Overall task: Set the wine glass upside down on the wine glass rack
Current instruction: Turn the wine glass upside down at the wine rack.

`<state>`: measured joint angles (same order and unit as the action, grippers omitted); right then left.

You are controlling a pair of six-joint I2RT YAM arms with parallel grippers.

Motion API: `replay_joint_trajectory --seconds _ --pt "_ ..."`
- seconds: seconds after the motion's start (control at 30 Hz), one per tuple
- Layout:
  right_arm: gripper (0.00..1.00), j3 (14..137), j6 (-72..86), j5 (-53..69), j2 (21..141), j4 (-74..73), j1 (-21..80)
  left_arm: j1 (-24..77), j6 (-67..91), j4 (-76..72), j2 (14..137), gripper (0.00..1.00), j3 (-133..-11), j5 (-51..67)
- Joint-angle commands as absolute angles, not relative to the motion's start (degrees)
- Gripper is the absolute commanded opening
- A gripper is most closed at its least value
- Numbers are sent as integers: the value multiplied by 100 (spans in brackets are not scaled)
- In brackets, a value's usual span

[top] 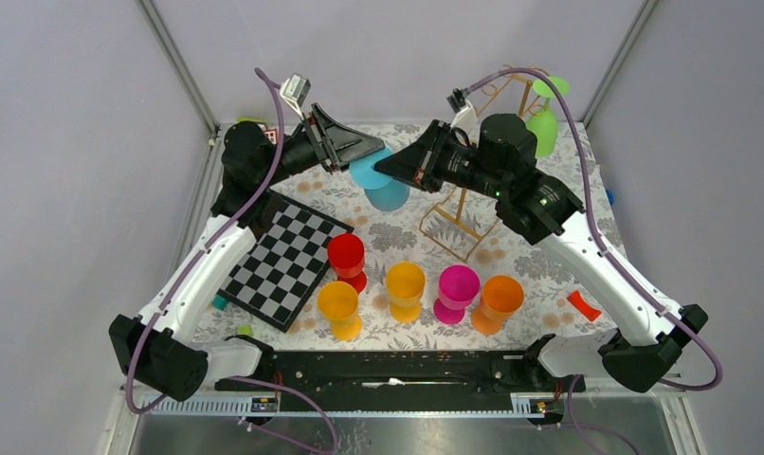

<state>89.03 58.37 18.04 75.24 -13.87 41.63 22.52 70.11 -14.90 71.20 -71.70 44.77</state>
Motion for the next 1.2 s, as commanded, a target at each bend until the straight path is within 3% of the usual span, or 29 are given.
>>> replay_joint_trajectory --seconds 0.0,0.13,0.47,0.83,1.17 --pt "0 9210 5815 1828 7367 -1589 4145 2123 6840 -1768 7034 52 -7451 4465" --pt "0 9122 5809 1758 7252 -1620 4139 1991 6661 -1558 6999 69 -7586 4456" --pt "0 9209 5444 1623 7296 -1781 4065 1807 5393 -102 6865 99 -8113 3820" --pt "0 11131 4617 1206 8003 -3941 3903 1767 3271 1988 6684 99 -8449 2546" --pt "0 13005 4038 1170 8623 -5277 3892 1767 2828 2889 6660 99 -8193 1761"
